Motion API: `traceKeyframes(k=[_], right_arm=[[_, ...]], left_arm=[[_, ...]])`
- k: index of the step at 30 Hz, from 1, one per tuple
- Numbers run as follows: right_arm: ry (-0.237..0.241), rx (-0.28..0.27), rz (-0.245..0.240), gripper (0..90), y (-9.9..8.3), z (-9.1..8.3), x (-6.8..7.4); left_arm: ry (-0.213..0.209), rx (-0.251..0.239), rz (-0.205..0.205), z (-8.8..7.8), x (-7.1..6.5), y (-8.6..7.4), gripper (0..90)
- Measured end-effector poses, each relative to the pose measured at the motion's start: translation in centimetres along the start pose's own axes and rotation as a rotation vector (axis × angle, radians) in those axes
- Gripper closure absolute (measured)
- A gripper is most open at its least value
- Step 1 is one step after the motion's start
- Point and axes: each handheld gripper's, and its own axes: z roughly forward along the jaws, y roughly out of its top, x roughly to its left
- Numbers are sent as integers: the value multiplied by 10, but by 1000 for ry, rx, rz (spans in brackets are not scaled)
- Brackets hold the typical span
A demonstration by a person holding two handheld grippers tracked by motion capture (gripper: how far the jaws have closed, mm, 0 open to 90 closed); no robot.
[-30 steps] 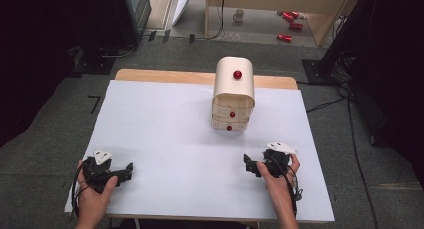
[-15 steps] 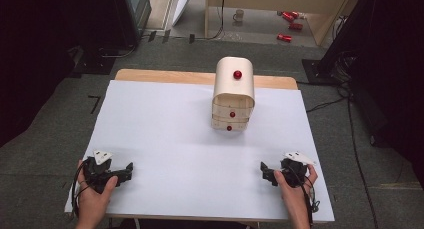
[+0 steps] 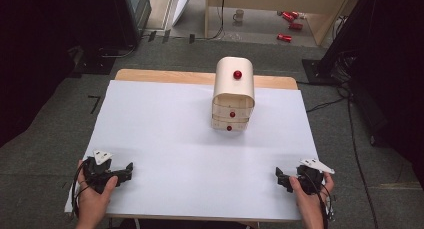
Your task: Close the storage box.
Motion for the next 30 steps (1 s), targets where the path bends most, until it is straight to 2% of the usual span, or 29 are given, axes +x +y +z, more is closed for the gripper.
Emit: traceKeyframes(k=[7,15,21,30], right_arm=[[-21,2,11,0,-3,-2,-9],[-48,-5,-27,0,-6,-2,-16],[-75,5,-75,0,-8,0,-13],[-74,-3,-74,0,-9,-1,-13]], left_arm=[[0,0,0,0,0,0,0],[0,0,0,0,0,0,0],[0,0,0,0,0,0,0],[0,-1,0,0,0,0,0]])
